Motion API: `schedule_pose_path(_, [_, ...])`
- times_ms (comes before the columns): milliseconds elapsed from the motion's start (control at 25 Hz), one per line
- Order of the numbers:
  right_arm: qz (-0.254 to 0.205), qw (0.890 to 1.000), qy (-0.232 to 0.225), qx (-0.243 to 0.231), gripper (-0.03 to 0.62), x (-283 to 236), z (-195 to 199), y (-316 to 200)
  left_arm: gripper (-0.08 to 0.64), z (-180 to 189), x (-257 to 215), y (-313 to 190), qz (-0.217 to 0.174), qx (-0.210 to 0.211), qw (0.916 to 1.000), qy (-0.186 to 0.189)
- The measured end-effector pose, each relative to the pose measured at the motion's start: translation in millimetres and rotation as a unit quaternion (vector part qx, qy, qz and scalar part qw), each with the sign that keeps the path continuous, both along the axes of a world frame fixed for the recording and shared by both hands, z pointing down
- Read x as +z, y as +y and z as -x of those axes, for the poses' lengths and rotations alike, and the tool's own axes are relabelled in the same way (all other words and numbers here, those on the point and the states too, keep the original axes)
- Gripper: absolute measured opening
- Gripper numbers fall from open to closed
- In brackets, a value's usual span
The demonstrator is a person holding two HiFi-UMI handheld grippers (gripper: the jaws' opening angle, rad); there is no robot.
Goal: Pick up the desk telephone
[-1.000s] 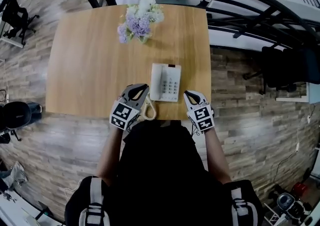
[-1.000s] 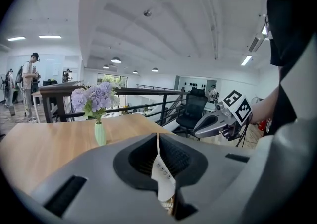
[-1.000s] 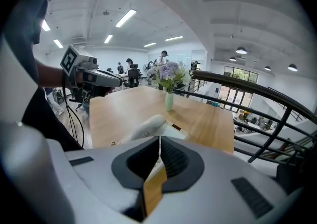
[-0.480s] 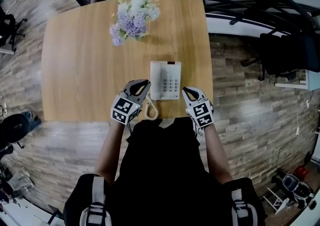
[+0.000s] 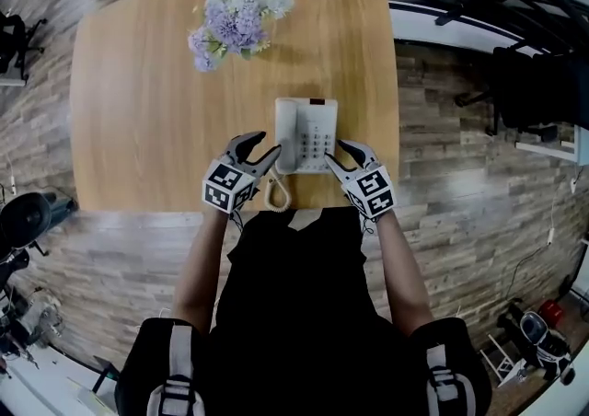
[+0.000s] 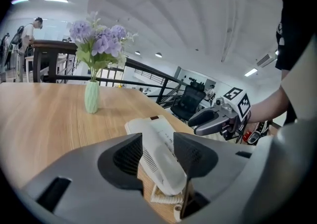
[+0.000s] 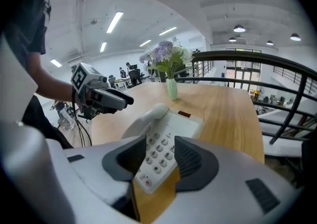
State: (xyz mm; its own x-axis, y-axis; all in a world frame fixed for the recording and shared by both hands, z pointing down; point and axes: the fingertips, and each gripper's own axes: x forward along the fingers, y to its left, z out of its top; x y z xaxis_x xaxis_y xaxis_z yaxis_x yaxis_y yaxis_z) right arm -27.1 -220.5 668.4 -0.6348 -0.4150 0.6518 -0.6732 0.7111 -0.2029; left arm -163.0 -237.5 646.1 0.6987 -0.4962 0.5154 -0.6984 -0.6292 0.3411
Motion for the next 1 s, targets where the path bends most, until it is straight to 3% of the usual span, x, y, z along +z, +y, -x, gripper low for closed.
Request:
schedule_pose_path(160, [0.066,0.995,-0.051,0.049,0.215,27,-4,-5,0.281,-7,20,3,0.014,0.012,0.9998,-0.011])
schedule_pose_path(360, [0.097,0.992,-0.052,0.056,0.249,52,-4,-4,0.371,-17,49,8,0.064,0.015,0.9978,0.010])
schedule_pose_path(520, [0.105,0.992,-0.048,0.053,0.253,62,-5,-1,0.394,-23,70,16,0.119,0.012,0.9919,0.042])
schedule_pose_path(800, [0.136,0.987,-0.071,0.049,0.255,77,-3,0,0.402,-32,91,19,0.176,0.032,0.9814,0.069])
schedule_pose_path(1000, [0.156,0.984,-0.079,0.036,0.255,83,3,-2,0.402,-39,98,20,0.187,0.054,0.9788,0.062])
